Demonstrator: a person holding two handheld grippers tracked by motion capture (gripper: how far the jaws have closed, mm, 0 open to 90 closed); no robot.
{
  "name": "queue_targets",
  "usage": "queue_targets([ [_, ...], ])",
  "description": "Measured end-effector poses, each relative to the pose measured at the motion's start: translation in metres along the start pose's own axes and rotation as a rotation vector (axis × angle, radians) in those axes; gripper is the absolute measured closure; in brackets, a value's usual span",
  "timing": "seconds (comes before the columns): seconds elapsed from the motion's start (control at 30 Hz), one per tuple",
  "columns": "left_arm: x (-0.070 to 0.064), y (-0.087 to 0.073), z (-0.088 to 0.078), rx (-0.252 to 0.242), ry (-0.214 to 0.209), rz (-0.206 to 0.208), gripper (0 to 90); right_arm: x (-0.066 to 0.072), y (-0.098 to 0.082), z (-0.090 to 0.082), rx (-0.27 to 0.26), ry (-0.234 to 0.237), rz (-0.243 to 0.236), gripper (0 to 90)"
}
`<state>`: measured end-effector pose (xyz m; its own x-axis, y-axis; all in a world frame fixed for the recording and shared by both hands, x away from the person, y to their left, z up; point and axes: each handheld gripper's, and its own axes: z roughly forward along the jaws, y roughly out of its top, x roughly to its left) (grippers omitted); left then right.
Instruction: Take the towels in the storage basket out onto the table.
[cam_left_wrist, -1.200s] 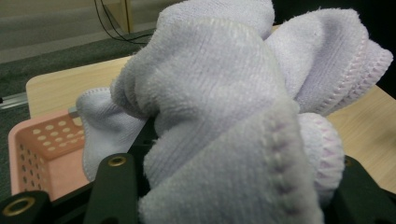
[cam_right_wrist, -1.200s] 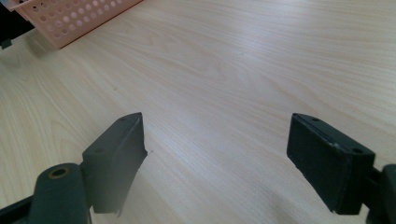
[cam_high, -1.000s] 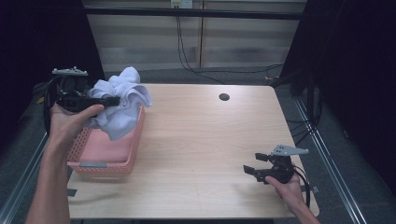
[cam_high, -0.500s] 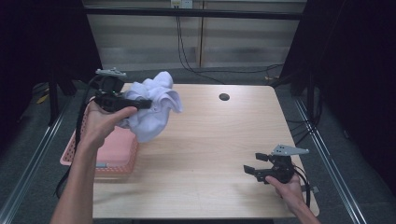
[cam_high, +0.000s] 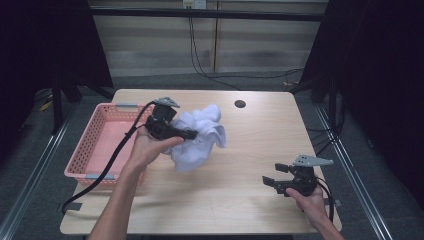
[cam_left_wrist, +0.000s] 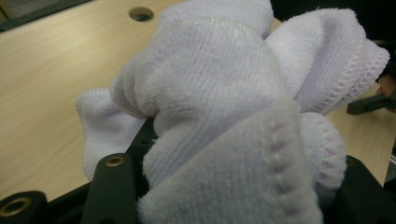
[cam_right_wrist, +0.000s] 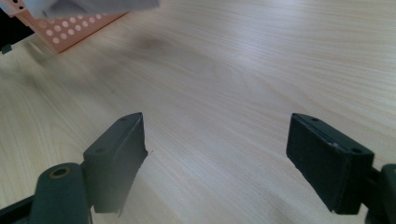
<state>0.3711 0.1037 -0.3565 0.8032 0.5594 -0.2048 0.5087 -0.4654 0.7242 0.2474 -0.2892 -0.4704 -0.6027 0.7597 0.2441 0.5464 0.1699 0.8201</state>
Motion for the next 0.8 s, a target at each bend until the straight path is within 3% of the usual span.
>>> queue_targets([
  [0.2, -0.011, -0.020, 0.051, 0.075, -0.034, 0.015, 42.9, -0.001, 0.000, 0.001, -0.001, 0.008, 0.006, 19.3],
  [0.3, -0.015, -0.030, 0.067, 0.104, -0.068, 0.016, 42.5, -0.002, 0.000, 0.000, -0.004, 0.006, 0.007, 19.1],
  [0.37, -0.017, -0.036, 0.076, 0.149, -0.072, 0.022, 41.8, -0.002, -0.001, 0.000, -0.005, 0.005, 0.010, 19.2],
  [0.5, -0.021, -0.051, 0.094, 0.180, -0.083, 0.037, 41.2, -0.001, -0.001, 0.002, 0.004, 0.021, 0.006, 20.7],
  [0.6, -0.027, -0.064, 0.108, 0.219, -0.074, 0.054, 40.4, 0.000, -0.001, 0.003, 0.005, 0.026, 0.006, 21.5],
  [0.63, -0.034, -0.069, 0.113, 0.211, -0.047, 0.084, 38.7, 0.000, -0.001, 0.003, 0.009, 0.023, 0.006, 20.6],
  [0.77, -0.039, -0.073, 0.113, 0.205, -0.011, 0.128, 36.2, 0.000, -0.001, 0.004, 0.014, 0.015, 0.007, 20.1],
  [0.8, -0.039, -0.075, 0.114, 0.187, -0.012, 0.107, 35.4, 0.000, -0.001, 0.005, 0.015, 0.015, 0.002, 19.8],
])
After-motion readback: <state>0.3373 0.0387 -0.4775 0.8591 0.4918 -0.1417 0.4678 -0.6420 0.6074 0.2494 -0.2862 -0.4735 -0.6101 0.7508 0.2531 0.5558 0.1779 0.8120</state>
